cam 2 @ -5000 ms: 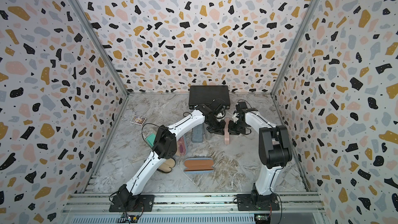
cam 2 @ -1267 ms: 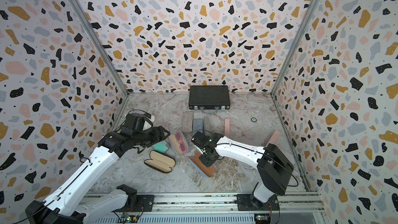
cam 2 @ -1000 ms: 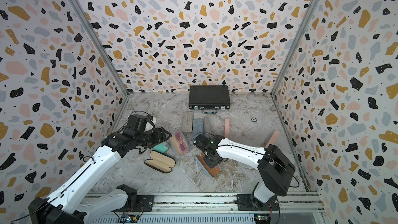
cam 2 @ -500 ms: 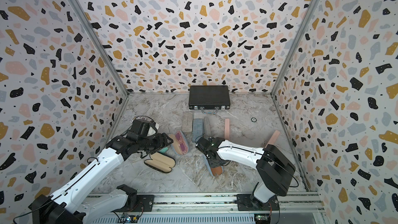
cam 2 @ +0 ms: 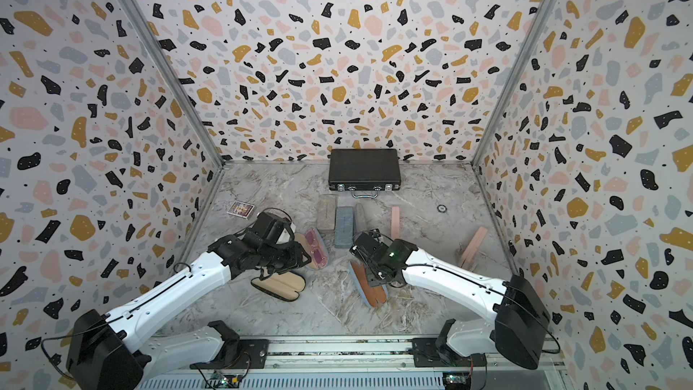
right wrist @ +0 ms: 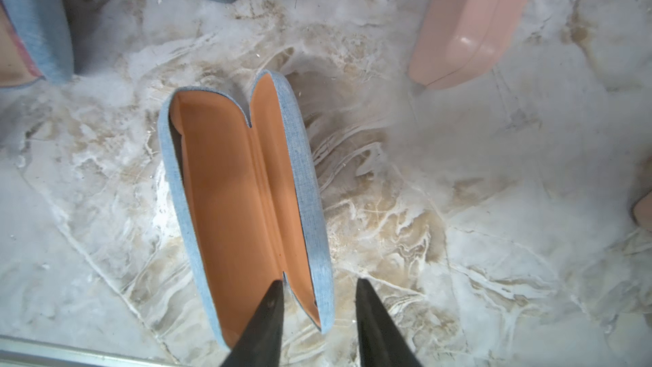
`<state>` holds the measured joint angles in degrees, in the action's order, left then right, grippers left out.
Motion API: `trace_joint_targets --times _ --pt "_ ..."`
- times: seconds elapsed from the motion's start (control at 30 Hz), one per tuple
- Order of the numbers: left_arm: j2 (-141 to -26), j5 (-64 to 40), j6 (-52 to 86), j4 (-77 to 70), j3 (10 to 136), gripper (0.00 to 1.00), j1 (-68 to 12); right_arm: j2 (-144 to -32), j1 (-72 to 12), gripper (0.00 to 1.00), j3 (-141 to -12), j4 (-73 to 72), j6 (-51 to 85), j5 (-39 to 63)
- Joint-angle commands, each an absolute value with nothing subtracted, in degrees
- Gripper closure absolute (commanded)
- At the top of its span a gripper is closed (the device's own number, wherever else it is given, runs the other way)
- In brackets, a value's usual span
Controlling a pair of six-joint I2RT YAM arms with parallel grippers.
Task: Close the glasses case
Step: Adjust the glasses case at the center of the board, then close the glasses case at the center of the board.
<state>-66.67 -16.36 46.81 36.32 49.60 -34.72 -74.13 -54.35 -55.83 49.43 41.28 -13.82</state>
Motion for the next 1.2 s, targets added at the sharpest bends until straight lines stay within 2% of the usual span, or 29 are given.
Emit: trace_joint_targets --times 0.0,0.1,0.17,0.47,1.17 --pt "-68.21 -13.86 47.92 34.72 52.41 0.81 -37.27 -72.08 -51.70 0.81 -54.25 52.60 39.63 -14.41" --pt "-70.97 -12.52 48.68 34.59 53.66 0.99 -40.58 -71.98 -48.31 0.96 -52.30 52.21 37.98 -12.55" --pt "-73.11 -11.89 49.27 34.46 54.39 1.00 -42.65 -72.03 -46.75 1.00 -51.20 51.40 37.05 -11.61" --pt "-78.32 -10.55 52.52 29.87 52.04 1.00 -46.38 -73.87 -42.56 1.00 -48.27 46.16 33.87 -5.95" --pt "-95.34 -11.60 52.91 25.50 60.25 1.00 -54.53 -79.21 -42.19 0.98 -46.87 39.35 33.31 1.98"
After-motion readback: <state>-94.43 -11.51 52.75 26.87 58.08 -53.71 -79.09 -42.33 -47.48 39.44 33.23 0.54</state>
